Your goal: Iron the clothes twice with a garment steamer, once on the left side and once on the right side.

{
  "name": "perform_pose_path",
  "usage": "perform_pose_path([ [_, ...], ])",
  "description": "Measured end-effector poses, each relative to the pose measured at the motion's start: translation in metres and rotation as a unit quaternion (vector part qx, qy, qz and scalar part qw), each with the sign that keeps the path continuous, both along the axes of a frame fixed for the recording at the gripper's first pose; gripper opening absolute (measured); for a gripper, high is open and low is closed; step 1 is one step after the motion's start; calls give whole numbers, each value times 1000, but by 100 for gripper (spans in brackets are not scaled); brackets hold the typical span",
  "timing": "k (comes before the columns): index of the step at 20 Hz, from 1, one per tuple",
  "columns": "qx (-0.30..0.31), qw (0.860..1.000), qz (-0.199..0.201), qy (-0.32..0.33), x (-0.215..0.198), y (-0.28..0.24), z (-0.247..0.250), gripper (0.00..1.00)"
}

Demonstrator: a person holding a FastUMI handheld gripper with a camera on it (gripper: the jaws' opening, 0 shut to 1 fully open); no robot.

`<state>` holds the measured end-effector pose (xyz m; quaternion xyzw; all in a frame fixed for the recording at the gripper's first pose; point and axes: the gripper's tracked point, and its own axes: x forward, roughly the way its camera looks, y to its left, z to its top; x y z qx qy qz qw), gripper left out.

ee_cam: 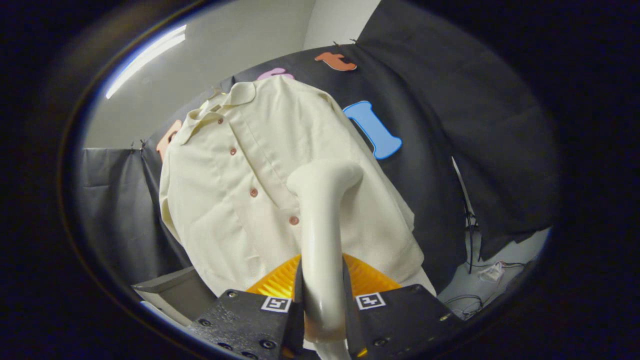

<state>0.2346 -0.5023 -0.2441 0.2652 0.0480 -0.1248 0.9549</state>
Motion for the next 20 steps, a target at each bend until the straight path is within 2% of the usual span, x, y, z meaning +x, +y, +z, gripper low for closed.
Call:
perform_pose_path([
  [8, 41, 999, -11, 30, -22, 5, -61, 33],
  [20, 96, 993, -24, 70, -56, 25, -120, 33],
])
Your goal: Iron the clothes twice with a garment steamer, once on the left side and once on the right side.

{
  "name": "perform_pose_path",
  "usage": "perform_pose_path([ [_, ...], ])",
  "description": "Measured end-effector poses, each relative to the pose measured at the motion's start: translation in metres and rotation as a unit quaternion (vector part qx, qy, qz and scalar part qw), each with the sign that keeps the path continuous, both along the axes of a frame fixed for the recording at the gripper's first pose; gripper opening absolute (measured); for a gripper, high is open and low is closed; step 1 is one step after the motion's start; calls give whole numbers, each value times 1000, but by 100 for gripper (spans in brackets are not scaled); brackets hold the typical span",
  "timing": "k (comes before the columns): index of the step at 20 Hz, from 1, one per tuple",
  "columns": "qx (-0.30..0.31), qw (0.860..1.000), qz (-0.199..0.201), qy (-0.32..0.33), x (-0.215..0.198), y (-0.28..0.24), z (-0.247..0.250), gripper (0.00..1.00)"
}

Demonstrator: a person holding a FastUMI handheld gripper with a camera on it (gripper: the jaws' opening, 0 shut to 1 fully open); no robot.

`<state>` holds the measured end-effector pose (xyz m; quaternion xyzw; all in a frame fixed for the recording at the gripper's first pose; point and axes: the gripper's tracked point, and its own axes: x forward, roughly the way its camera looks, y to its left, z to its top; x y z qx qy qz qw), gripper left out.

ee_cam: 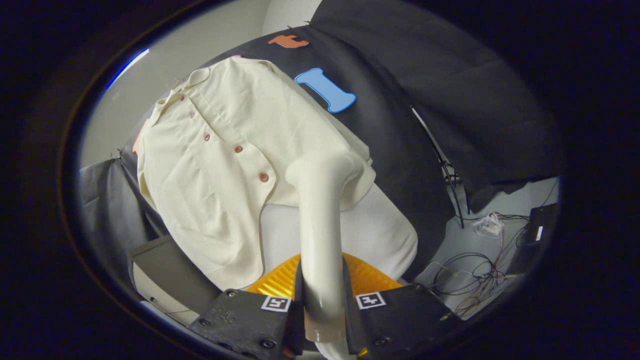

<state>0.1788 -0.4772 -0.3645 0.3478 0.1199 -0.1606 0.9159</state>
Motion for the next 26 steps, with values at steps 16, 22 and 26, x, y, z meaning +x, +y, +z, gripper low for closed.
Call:
perform_pose_path([
  [16, 14, 995, 75, -70, -52, 162, 124, 33],
  [22, -54, 985, 128, -106, -79, 273, 204, 32],
  [26, -96, 978, 154, -104, -95, 329, 235, 32],
])
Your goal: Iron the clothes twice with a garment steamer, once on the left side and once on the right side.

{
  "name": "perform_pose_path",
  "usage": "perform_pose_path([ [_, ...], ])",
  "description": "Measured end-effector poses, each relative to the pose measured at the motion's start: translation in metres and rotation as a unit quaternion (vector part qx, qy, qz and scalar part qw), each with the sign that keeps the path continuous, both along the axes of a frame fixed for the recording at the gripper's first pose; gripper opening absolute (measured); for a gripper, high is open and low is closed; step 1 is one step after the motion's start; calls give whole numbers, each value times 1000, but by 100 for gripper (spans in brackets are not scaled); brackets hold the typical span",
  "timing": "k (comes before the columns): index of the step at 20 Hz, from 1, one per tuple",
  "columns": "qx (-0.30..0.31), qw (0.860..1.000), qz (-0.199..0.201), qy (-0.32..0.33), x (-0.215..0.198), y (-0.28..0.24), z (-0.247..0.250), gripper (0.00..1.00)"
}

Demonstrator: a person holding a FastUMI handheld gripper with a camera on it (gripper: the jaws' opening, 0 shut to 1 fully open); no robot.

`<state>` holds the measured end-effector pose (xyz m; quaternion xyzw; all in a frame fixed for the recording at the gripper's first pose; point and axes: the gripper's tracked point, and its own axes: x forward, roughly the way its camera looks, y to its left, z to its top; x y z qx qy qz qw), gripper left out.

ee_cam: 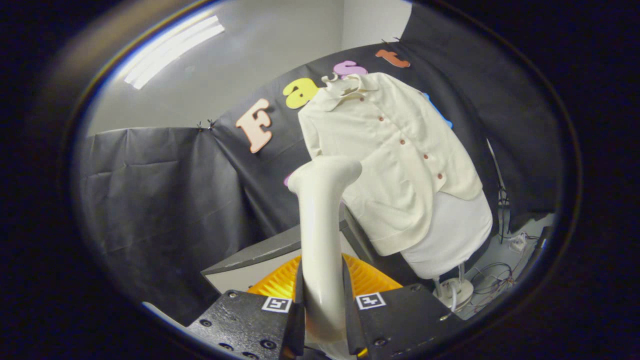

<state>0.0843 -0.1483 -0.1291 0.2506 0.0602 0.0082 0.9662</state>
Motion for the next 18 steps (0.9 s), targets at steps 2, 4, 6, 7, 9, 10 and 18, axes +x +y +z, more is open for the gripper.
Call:
perform_pose_path([
  [2, -8, 1000, 17, -6, -10, 30, 16, 32],
  [4, -33, 999, 22, -12, -22, 54, 34, 32],
  [6, -63, 998, 22, -1, -35, 79, 45, 32],
  [7, -84, 996, 22, 8, -41, 92, 50, 32],
  [9, -134, 990, 32, 13, -51, 116, 59, 32],
  [10, -150, 988, 35, 6, -54, 126, 66, 32],
  [18, -193, 980, -1, -42, -66, 150, 100, 32],
])
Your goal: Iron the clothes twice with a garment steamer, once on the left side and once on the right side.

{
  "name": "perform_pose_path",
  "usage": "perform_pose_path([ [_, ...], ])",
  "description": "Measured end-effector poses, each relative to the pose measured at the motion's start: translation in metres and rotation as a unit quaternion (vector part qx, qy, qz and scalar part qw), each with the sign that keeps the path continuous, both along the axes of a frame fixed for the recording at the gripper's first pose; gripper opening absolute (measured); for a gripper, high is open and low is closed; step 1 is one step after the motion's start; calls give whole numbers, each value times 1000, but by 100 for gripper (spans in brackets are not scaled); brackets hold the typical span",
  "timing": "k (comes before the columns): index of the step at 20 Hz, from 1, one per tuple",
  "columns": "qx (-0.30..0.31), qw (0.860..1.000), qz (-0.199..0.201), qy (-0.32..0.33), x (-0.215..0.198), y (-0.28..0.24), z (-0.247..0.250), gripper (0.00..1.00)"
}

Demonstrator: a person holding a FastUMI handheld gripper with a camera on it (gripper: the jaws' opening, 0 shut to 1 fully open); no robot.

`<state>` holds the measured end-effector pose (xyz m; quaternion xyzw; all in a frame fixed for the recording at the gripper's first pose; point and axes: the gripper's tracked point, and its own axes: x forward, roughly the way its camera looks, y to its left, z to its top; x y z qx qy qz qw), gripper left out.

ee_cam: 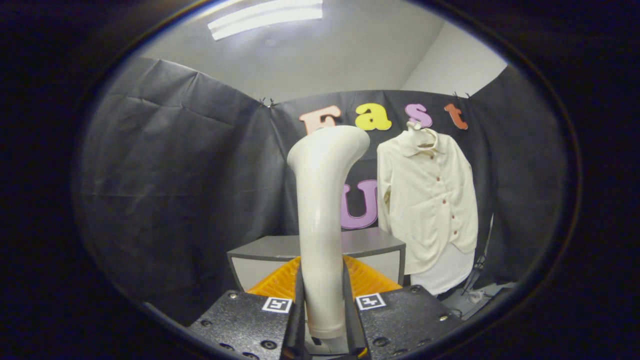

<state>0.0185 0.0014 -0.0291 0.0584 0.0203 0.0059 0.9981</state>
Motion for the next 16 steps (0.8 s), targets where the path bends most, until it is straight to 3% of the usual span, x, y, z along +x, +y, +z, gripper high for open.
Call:
perform_pose_path([
  [5, -38, 999, 0, -6, -2, 11, 1, 32],
  [16, -55, 998, 16, 15, -5, 30, -14, 32],
])
